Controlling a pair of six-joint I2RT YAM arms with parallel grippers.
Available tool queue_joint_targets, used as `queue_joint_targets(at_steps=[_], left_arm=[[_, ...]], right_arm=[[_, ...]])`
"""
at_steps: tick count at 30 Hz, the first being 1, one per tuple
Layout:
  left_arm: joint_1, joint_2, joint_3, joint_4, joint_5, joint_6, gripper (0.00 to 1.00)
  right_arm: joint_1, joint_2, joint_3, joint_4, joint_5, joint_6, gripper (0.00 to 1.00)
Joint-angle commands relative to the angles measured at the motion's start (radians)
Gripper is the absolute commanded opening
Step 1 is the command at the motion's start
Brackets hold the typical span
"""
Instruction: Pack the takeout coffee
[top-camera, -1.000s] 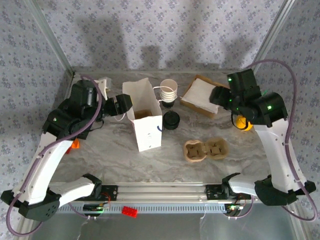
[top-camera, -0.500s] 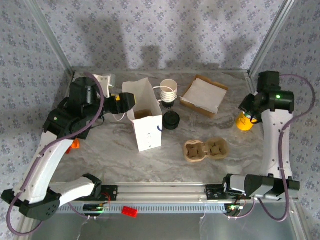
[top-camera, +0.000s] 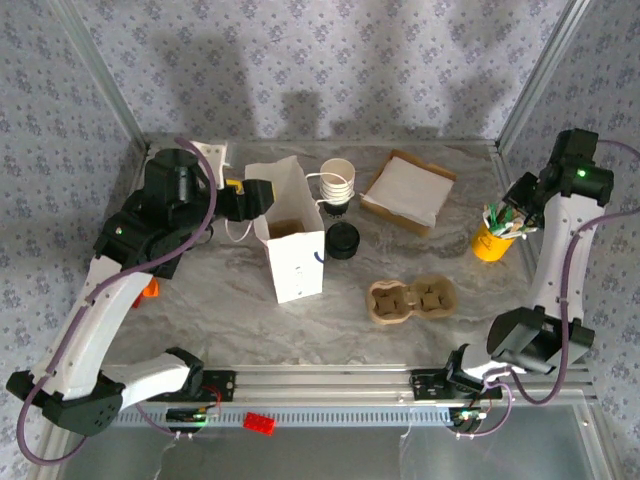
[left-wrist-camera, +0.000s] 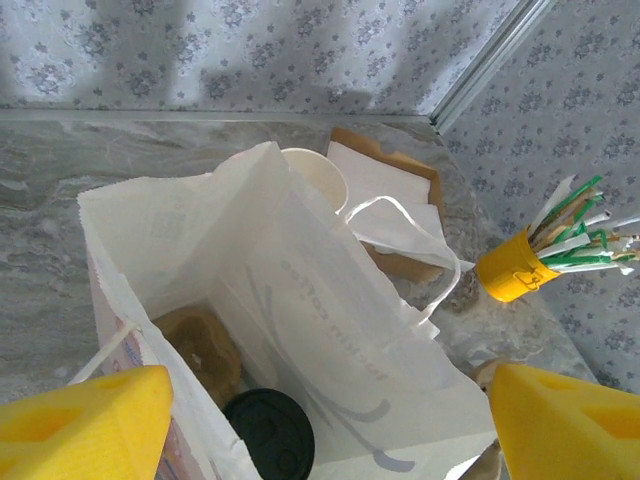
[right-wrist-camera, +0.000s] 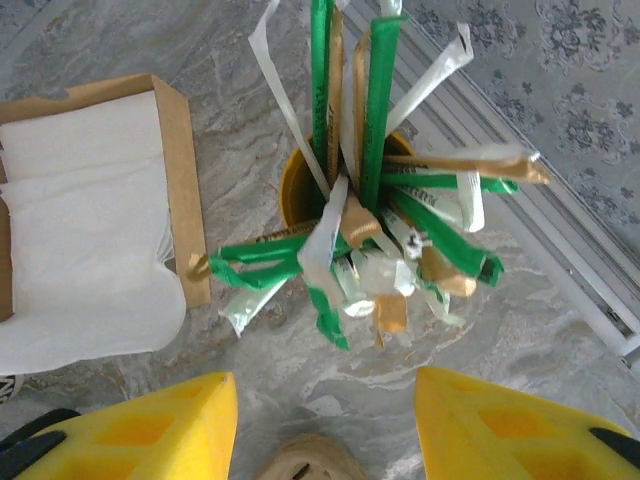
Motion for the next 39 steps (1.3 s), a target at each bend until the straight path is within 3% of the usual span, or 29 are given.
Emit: queue_joint_targets(at_steps=[1, 9, 13, 16, 23, 39], left_arm=[[0.006, -0.004, -0.009, 0.050, -0.030, 0.031, 0.83], [0.013, 0.009, -0.003, 0.054, -0.040, 0.054, 0.83], [0.012, 0.017, -0.003, 0.053, -0.037, 0.051, 0.83], [0.014, 0.018, -0.002, 0.054, -0.038, 0.048, 0.83], [0.013, 0.031, 0.013, 0.050, -0.011, 0.029, 0.83], [0.020, -0.021, 0.040, -0.023, -0.058, -0.018, 0.83]], right_arm=[[-0.019, 0.027, 0.063, 0.003, -0.024, -0.033, 0.48], [-0.024, 0.083, 0.107, -0.006, -0.022, -0.027, 0.33], [-0.026, 0.095, 0.101, -0.002, -0.016, -0.037, 0.30], [-0.024, 0.100, 0.106, 0.000, -0.011, -0.049, 0.16], [-0.019, 0.051, 0.160, 0.009, -0.081, -0.028, 0.04], [-0.009, -0.182, 0.244, 0.047, -0.277, 0.085, 0.00]])
